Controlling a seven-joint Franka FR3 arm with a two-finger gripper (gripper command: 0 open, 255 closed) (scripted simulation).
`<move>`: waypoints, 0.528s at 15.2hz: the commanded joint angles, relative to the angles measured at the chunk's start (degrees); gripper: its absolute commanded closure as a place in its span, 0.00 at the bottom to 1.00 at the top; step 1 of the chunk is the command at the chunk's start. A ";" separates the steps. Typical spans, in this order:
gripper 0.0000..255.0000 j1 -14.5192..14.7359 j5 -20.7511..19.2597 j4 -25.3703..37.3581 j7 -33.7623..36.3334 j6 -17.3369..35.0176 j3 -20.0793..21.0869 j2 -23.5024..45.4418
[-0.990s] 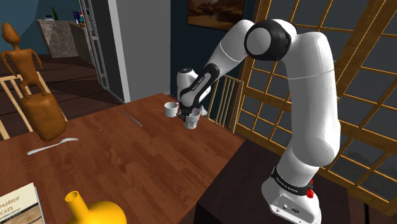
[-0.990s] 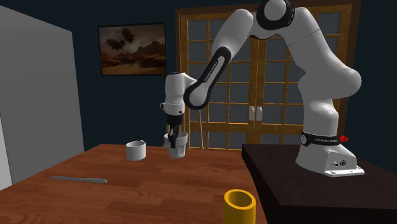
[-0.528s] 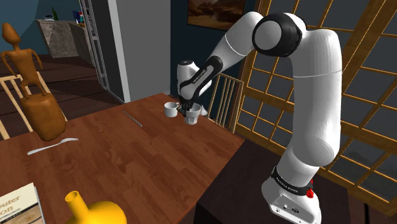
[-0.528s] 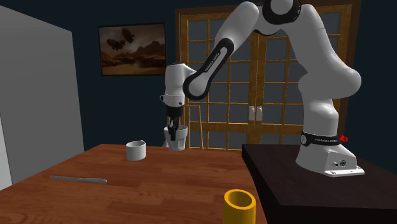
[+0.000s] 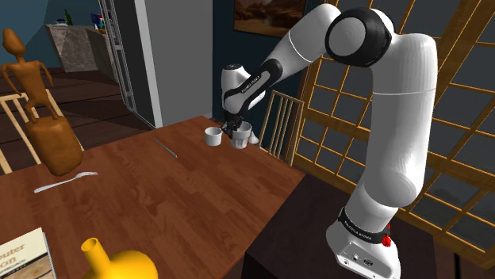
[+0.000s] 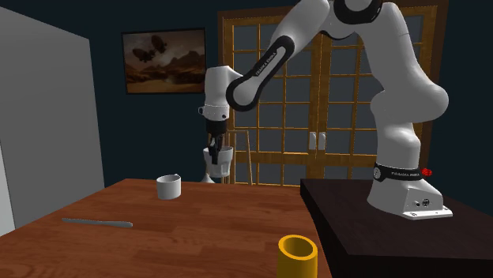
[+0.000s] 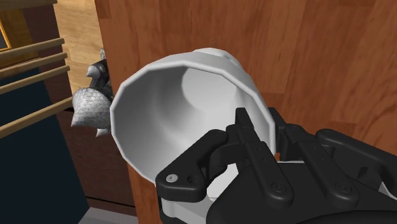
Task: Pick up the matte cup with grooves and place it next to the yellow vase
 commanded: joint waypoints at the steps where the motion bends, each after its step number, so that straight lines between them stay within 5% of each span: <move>1: 1.00 -0.02 0.25 0.20 -0.35 -1.35 0.12 -1.18; 8: 1.00 -0.08 1.08 1.38 -1.52 -5.84 0.41 -4.54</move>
